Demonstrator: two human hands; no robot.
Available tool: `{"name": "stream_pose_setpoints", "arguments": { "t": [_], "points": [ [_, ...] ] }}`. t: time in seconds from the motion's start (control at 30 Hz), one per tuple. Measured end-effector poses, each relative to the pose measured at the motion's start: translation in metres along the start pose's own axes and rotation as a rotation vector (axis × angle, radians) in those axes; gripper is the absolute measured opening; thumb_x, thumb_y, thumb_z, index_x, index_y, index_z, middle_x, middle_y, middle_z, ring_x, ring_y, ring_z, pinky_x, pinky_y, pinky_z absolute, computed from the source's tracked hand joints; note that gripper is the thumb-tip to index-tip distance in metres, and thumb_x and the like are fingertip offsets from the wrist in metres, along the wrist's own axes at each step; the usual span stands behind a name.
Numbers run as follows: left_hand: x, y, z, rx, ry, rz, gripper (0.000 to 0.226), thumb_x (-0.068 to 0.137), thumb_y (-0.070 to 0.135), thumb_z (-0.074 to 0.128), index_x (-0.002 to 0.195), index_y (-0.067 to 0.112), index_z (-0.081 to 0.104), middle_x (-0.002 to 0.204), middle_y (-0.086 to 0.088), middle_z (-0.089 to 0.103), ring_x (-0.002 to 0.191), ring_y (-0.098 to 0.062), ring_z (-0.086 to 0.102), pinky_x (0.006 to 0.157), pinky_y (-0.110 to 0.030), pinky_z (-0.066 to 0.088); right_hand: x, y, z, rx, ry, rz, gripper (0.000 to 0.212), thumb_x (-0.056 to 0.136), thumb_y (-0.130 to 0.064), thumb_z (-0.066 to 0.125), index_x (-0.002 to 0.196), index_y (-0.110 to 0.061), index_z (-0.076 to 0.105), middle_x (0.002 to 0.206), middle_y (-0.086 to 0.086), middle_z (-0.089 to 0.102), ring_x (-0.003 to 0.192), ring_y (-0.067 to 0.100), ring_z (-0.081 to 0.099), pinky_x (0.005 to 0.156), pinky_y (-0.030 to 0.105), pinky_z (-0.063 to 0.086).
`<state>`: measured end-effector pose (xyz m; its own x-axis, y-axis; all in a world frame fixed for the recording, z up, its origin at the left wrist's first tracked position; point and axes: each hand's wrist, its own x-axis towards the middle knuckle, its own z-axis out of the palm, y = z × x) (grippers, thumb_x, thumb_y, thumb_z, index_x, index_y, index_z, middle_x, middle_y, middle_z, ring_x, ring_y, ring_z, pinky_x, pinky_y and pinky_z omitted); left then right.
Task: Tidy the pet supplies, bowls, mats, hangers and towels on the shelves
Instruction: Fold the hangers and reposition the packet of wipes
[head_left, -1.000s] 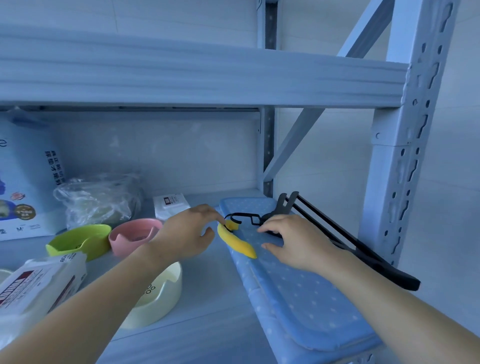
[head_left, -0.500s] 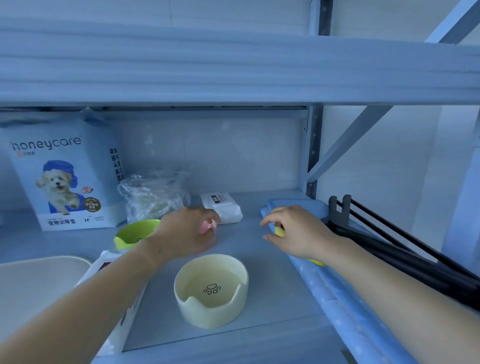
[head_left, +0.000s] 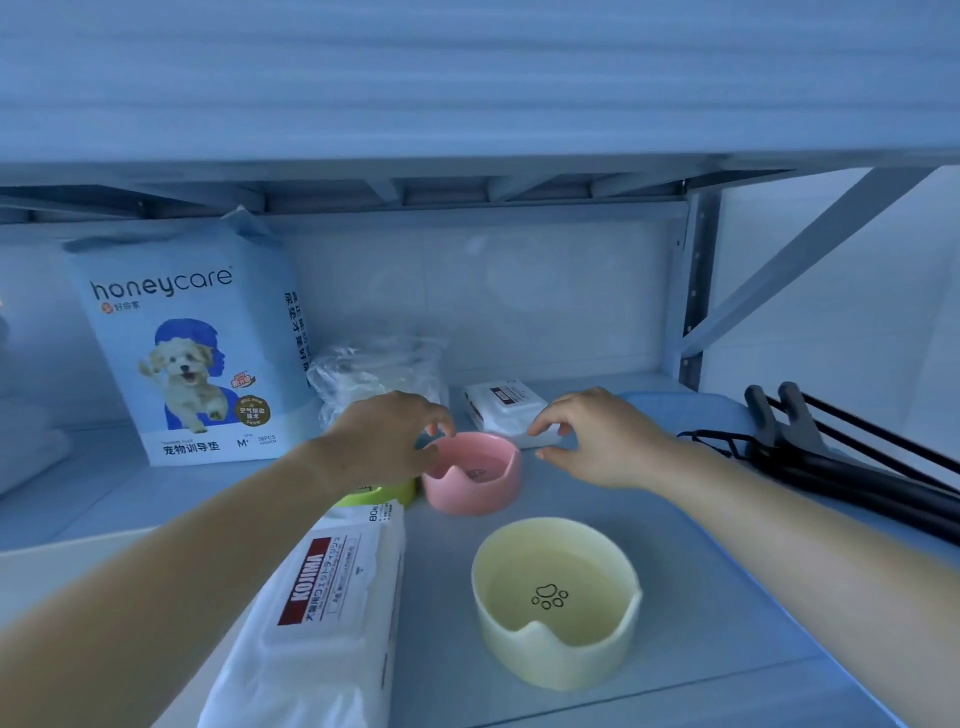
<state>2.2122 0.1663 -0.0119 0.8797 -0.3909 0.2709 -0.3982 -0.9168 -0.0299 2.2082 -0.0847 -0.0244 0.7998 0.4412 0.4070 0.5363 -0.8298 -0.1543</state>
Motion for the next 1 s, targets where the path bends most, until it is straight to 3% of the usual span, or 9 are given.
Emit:
{"name": "stream_pose_setpoints", "arguments": {
  "t": [0.17,0.33,0.47,0.63,0.7,0.8,0.87,1.0],
  "points": [
    [0.01,-0.016,0.012,-0.019,-0.058,0.093,0.02,0.083,0.039,0.056,0.103,0.042,0.059,0.104,0.023,0.059,0.095,-0.001,0.051,0.079,-0.025,0.044,0.019,-0.007,0.021,-0.008,-0.058,0.012,0.028,0.086,-0.035,0.06,0.114,-0.031,0.062,0.117,-0.015,0.06,0.106,0.01,0.051,0.074,0.02,0.032],
    [0.016,-0.015,0.023,-0.094,-0.122,0.176,0.022,0.083,0.037,0.06,0.104,0.04,0.063,0.1,0.02,0.063,0.091,-0.003,0.055,0.087,-0.029,0.047,0.025,-0.011,0.034,0.023,-0.2,0.062,0.042,0.085,-0.034,0.062,0.126,-0.027,0.055,0.127,-0.007,0.057,0.116,0.014,0.051,0.095,0.03,0.042],
    [0.019,-0.015,0.036,-0.052,-0.162,0.232,0.029,0.082,0.034,0.063,0.111,0.038,0.061,0.101,0.012,0.064,0.09,-0.003,0.058,0.084,-0.028,0.048,0.028,-0.009,0.04,0.005,-0.228,0.055,0.037,0.088,-0.03,0.058,0.124,-0.022,0.057,0.125,-0.005,0.055,0.115,0.015,0.049,0.096,0.031,0.041],
    [0.016,-0.009,0.042,-0.14,-0.157,0.28,0.023,0.082,0.033,0.062,0.104,0.039,0.063,0.092,0.02,0.063,0.074,0.011,0.055,0.072,-0.011,0.042,0.029,-0.003,0.038,0.011,-0.256,-0.008,0.025,0.087,-0.036,0.059,0.1,-0.017,0.067,0.096,-0.003,0.06,0.093,0.017,0.055,0.084,0.037,0.047],
    [0.014,-0.003,0.042,-0.246,-0.164,0.28,0.016,0.082,0.037,0.061,0.098,0.04,0.064,0.082,0.023,0.063,0.072,0.012,0.057,0.069,-0.009,0.044,0.03,0.001,0.032,0.026,-0.252,-0.003,0.022,0.086,-0.041,0.058,0.096,-0.025,0.068,0.082,-0.012,0.059,0.082,0.012,0.055,0.075,0.032,0.048],
    [0.015,0.003,0.038,-0.384,-0.158,0.242,0.019,0.076,0.051,0.061,0.093,0.043,0.063,0.077,0.023,0.064,0.073,0.006,0.06,0.069,-0.01,0.047,0.037,0.007,0.023,0.042,-0.201,0.01,0.021,0.085,-0.039,0.057,0.101,-0.031,0.067,0.074,-0.022,0.054,0.076,0.005,0.051,0.063,0.02,0.039],
    [0.021,0.002,0.033,-0.417,-0.149,0.202,0.027,0.07,0.056,0.068,0.093,0.042,0.063,0.081,0.024,0.064,0.076,0.006,0.061,0.068,-0.006,0.044,0.046,0.012,0.022,0.042,-0.17,-0.01,0.025,0.086,-0.037,0.056,0.107,-0.028,0.065,0.083,-0.021,0.058,0.08,0.006,0.051,0.068,0.021,0.04],
    [0.032,-0.006,0.029,-0.428,-0.166,0.114,0.045,0.054,0.062,0.078,0.092,0.042,0.064,0.089,0.026,0.063,0.084,0.009,0.057,0.071,-0.007,0.043,0.064,0.023,0.03,0.007,-0.19,0.008,0.034,0.09,-0.035,0.054,0.121,-0.024,0.058,0.122,-0.007,0.059,0.103,0.013,0.052,0.082,0.025,0.039]
  ]
}}
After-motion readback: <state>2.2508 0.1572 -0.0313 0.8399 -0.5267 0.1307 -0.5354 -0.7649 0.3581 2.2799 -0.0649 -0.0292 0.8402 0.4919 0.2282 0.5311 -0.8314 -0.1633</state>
